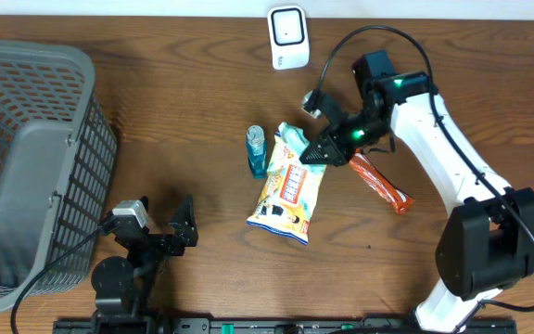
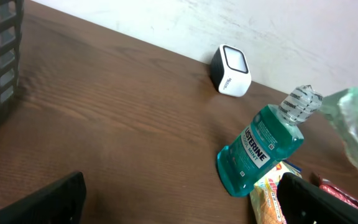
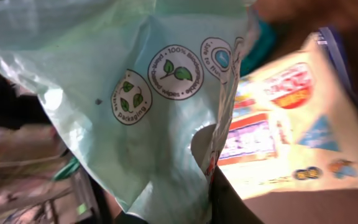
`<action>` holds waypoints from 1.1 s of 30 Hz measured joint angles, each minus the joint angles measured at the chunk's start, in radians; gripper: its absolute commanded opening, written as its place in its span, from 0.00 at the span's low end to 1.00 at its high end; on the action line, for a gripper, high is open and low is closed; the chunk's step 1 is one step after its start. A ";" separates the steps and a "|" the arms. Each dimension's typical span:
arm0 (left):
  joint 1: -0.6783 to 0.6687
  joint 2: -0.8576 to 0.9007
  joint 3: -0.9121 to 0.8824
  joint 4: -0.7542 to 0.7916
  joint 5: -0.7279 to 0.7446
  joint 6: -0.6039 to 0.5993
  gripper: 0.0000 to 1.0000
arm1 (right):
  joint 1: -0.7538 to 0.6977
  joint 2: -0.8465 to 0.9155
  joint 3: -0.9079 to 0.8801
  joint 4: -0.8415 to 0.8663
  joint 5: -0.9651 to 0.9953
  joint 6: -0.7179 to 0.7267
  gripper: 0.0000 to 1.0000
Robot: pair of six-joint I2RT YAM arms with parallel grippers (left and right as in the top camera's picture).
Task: Scan the item barcode
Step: 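Hold the mint-green pouch in front of the white scanner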
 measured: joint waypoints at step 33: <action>0.000 0.000 0.000 0.000 0.000 0.000 0.98 | 0.043 0.370 0.353 0.535 0.893 0.332 0.01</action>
